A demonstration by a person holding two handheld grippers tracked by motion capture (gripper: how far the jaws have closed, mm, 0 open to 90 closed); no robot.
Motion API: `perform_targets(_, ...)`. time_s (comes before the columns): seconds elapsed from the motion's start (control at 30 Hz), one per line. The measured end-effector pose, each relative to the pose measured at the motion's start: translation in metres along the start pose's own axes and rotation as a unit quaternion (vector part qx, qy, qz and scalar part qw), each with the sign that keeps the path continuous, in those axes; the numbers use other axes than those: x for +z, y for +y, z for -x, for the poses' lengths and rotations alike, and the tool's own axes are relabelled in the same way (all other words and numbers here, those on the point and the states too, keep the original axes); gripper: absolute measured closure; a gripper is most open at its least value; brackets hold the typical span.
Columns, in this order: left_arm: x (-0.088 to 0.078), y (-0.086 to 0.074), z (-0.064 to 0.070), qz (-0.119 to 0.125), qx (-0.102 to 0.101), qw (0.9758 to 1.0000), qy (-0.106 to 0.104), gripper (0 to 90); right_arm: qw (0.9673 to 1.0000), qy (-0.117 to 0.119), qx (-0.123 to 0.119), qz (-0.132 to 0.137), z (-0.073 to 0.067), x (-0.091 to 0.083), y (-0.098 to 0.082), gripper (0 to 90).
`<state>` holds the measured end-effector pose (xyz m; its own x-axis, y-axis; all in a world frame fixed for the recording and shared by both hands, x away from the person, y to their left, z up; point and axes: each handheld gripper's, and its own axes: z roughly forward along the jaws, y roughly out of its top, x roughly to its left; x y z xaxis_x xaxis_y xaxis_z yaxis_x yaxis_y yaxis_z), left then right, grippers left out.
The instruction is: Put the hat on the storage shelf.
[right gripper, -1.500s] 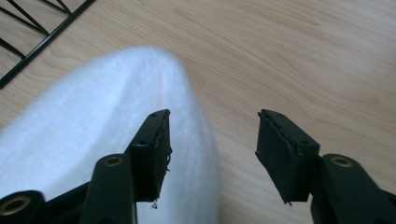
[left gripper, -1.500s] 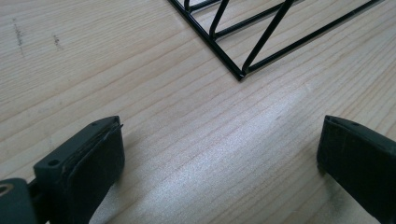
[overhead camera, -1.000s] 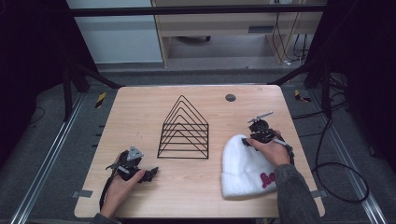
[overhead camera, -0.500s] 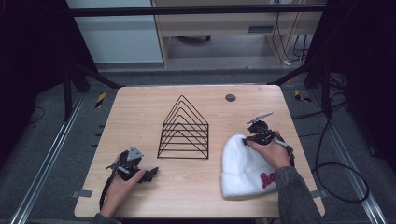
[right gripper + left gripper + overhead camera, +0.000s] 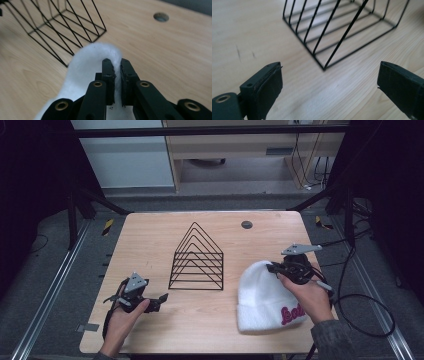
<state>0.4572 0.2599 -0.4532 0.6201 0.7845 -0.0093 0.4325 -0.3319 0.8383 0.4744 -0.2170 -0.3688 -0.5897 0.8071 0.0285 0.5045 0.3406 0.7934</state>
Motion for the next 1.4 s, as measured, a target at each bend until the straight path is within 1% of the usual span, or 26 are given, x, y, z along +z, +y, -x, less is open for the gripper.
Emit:
perform_targets(0.03,-0.004,0.006,0.000,0.006,0.002,1.0000,-0.001,5.5,0.9996,0.004,-0.006,0.026,-0.008,-0.015,0.005,84.2)
perform_targets(0.07,-0.013,0.017,0.001,0.014,0.006,0.9999,-0.003,5.4,0.9992,0.006,-0.010,0.038,-0.012,-0.023,0.007,84.3)
perform_targets(0.13,-0.021,0.028,0.001,0.027,0.008,0.9996,-0.007,5.4,0.9979,0.014,-0.016,0.062,-0.019,-0.035,0.013,84.3)
perform_targets(0.23,-0.028,0.045,-0.001,0.035,0.012,0.9991,-0.020,5.4,0.9958,0.015,-0.028,0.086,-0.028,-0.050,0.023,84.4)
perform_targets(0.27,-0.029,0.050,-0.002,0.035,0.017,0.9990,-0.024,5.4,0.9951,0.015,-0.034,0.092,-0.030,-0.054,0.027,84.5)
perform_targets(0.33,-0.029,0.059,-0.005,0.034,0.018,0.9988,-0.030,5.4,0.9936,0.010,-0.047,0.102,-0.033,-0.058,0.036,84.5)
perform_targets(0.43,-0.030,0.071,-0.007,0.029,0.017,0.9988,-0.036,5.7,0.9921,0.008,-0.051,0.114,-0.033,-0.061,0.051,84.5)
perform_targets(0.5,-0.033,0.080,-0.009,0.031,0.021,0.9985,-0.040,5.7,0.9915,0.007,-0.056,0.117,-0.033,-0.061,0.063,84.5)
perform_targets(0.6,-0.036,0.096,-0.013,0.032,0.028,0.9983,-0.039,5.7,0.9900,-0.001,-0.064,0.126,-0.033,-0.064,0.083,84.5)
perform_targets(0.67,-0.037,0.107,-0.015,0.033,0.036,0.9981,-0.037,5.7,0.9885,-0.007,-0.069,0.135,-0.034,-0.066,0.097,84.5)
perform_targets(0.7,-0.038,0.112,-0.015,0.032,0.039,0.9980,-0.038,5.7,0.9878,-0.010,-0.067,0.140,-0.035,-0.068,0.104,84.5)
perform_targets(0.77,-0.039,0.121,-0.014,0.034,0.047,0.9974,-0.043,5.8,0.9857,-0.014,-0.071,0.152,-0.037,-0.071,0.119,84.5)
perform_targets(0.83,-0.039,0.129,-0.012,0.038,0.052,0.9969,-0.045,5.9,0.9836,-0.020,-0.073,0.164,-0.039,-0.074,0.131,84.5)
perform_targets(0.9,-0.038,0.136,-0.011,0.044,0.053,0.9964,-0.049,6.1,0.9818,-0.028,-0.080,0.170,-0.042,-0.075,0.142,84.5)
perform_targets(1.0,-0.035,0.142,-0.012,0.057,0.039,0.9954,-0.066,7.1,0.9794,-0.030,-0.081,0.183,-0.045,-0.073,0.155,84.5)
perform_targets(1.03,-0.034,0.143,-0.012,0.058,0.036,0.9953,-0.068,7.8,0.9786,-0.033,-0.082,0.186,-0.046,-0.073,0.159,84.5)
perform_targets(1.1,-0.032,0.145,-0.012,0.060,0.040,0.9949,-0.070,9.1,0.9773,-0.032,-0.080,0.194,-0.047,-0.071,0.165,84.5)
perform_targets(1.17,-0.031,0.145,-0.011,0.061,0.039,0.9947,-0.074,9.4,0.9769,-0.032,-0.078,0.196,-0.047,-0.069,0.168,84.5)
perform_targets(1.27,-0.030,0.150,-0.008,0.065,0.047,0.9943,-0.070,10.7,0.9758,-0.032,-0.078,0.202,-0.048,-0.066,0.178,84.5)
perform_targets(1.3,-0.030,0.154,-0.007,0.065,0.049,0.9943,-0.068,10.8,0.9754,-0.031,-0.076,0.205,-0.048,-0.066,0.181,84.5)
perform_targets(1.33,-0.030,0.154,-0.007,0.065,0.049,0.9943,-0.068,10.8,0.9754,-0.031,-0.076,0.205,-0.048,-0.066,0.181,84.5)
perform_targets(1.37,-0.032,0.162,-0.005,0.064,0.061,0.9941,-0.062,11.3,0.9743,-0.031,-0.077,0.209,-0.049,-0.064,0.187,84.5)
perform_targets(1.4,-0.033,0.166,-0.004,0.068,0.063,0.9939,-0.061,11.6,0.9741,-0.032,-0.077,0.210,-0.050,-0.064,0.190,84.5)
